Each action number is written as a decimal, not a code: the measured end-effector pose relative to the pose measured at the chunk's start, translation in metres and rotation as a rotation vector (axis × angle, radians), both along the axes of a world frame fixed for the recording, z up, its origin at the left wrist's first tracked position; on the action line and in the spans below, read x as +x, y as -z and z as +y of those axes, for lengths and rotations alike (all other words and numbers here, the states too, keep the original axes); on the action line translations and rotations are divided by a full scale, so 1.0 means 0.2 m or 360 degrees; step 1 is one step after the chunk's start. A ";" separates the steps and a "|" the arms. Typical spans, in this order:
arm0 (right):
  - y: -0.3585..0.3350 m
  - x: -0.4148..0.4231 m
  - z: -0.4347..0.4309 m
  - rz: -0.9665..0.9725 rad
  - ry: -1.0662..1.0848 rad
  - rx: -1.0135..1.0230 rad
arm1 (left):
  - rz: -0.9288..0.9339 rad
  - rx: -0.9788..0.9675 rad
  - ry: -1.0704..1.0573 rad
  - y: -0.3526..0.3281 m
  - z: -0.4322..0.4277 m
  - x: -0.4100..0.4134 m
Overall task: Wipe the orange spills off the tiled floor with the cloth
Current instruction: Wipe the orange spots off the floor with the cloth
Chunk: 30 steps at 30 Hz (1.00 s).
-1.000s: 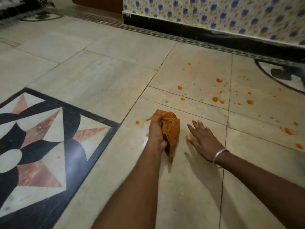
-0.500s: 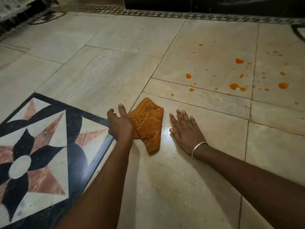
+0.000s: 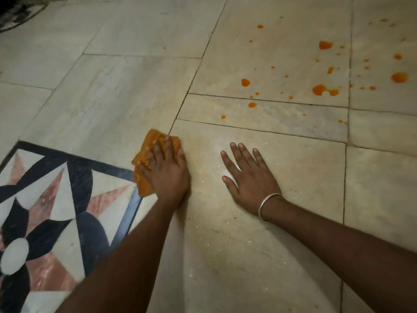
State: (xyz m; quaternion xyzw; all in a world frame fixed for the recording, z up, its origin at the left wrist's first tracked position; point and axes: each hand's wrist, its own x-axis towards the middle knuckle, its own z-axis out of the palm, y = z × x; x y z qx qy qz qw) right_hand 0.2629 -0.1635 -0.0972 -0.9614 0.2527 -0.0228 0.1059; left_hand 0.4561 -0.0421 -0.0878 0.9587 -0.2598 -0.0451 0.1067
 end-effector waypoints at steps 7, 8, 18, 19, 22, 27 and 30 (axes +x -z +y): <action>-0.01 0.01 0.01 0.0025 0.0014 -0.0035 | 0.0007 0.0023 0.0100 0.00 -0.02 -0.46; -0.01 0.01 0.01 0.0031 0.0012 -0.0046 | -0.0004 0.0031 0.0214 -0.01 -0.06 -0.42; -0.03 0.00 0.01 0.0085 0.0023 -0.0043 | 0.0042 -0.0069 -0.0012 -0.02 0.21 0.00; -0.03 0.00 0.01 0.0087 0.0026 -0.0038 | 0.0031 -0.0081 -0.0094 -0.01 0.26 -0.10; -0.02 0.00 0.02 0.0082 0.0034 -0.0042 | -0.0013 -0.0121 -0.0192 0.01 0.26 -0.48; -0.02 0.00 0.00 0.0095 0.0001 -0.0066 | -0.0051 -0.0044 0.0312 0.01 -0.02 -0.56; -0.03 0.00 0.00 0.0093 -0.0004 -0.0090 | -0.0079 -0.0003 0.0328 0.00 -0.03 -0.26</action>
